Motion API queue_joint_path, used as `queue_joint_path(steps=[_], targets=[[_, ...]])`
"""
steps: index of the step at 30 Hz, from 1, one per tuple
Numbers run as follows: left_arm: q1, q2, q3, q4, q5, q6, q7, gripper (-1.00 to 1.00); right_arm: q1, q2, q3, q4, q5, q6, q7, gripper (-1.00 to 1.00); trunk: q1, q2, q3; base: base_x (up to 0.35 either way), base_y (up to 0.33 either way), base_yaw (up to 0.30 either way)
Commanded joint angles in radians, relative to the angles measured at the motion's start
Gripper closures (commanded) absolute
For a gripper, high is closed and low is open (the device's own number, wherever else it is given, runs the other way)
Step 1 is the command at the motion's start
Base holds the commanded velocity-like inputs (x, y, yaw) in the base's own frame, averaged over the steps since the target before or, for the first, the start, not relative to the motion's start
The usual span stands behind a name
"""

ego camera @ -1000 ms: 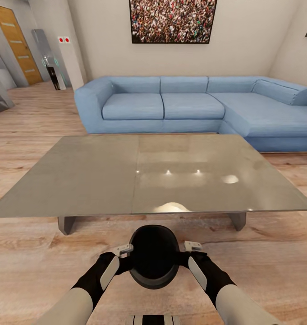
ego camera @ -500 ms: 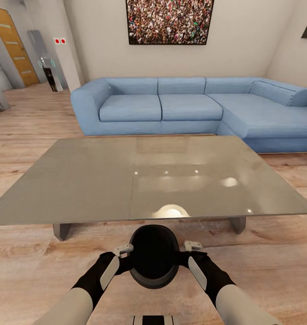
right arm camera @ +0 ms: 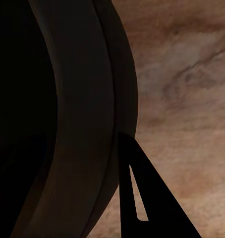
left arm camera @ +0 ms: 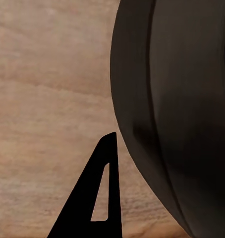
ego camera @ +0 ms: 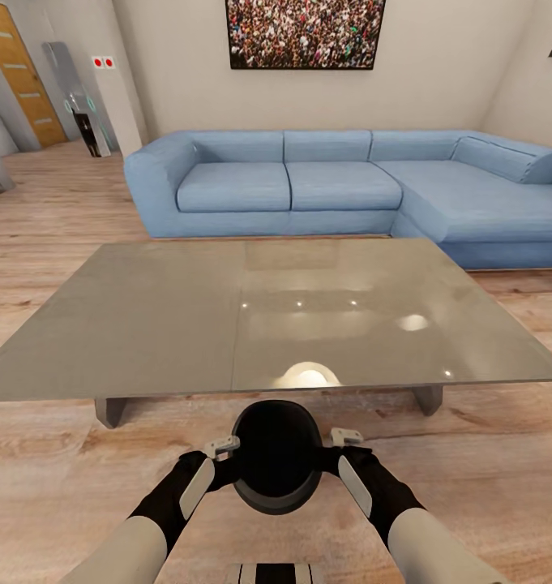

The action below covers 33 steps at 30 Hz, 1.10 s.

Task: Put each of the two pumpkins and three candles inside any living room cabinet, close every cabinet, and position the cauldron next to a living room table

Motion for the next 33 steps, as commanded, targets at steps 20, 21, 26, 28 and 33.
queue_joint_path(steps=[20, 21, 26, 28, 33], targets=[[0.0, 0.0, 0.003, 0.014, -0.018, 0.006, 0.005, -1.0, 0.002, 0.001, -0.009, 0.019, -0.011, -0.027, 0.006, -1.0, 0.0, 0.001, 0.004, 0.0, 0.0, 0.0], [0.0, 0.0, 0.015, 0.014, -0.018, 0.006, 0.004, -1.0, 0.002, 0.001, -0.009, 0.019, -0.011, -0.026, 0.006, -1.0, 0.0, 0.001, 0.007, 0.0, 0.0, 0.0], [0.0, 0.0, 0.028, 0.009, -0.018, 0.009, 0.004, -1.0, 0.002, 0.002, -0.009, 0.02, -0.011, -0.027, 0.006, -1.0, -0.002, 0.002, 0.027, 0.0, 0.0, 0.0], [0.0, 0.0, 0.03, 0.001, -0.018, 0.012, 0.005, -1.0, 0.002, 0.002, -0.009, 0.02, -0.011, -0.027, 0.006, -1.0, -0.003, 0.003, 0.034, 0.0, 0.0, 0.0], [0.0, 0.002, 0.031, -0.007, -0.017, 0.017, 0.004, -1.0, 0.002, 0.002, -0.009, 0.02, -0.011, -0.027, 0.006, -1.0, -0.006, 0.004, 0.054, -0.118, 0.0, 0.0]])
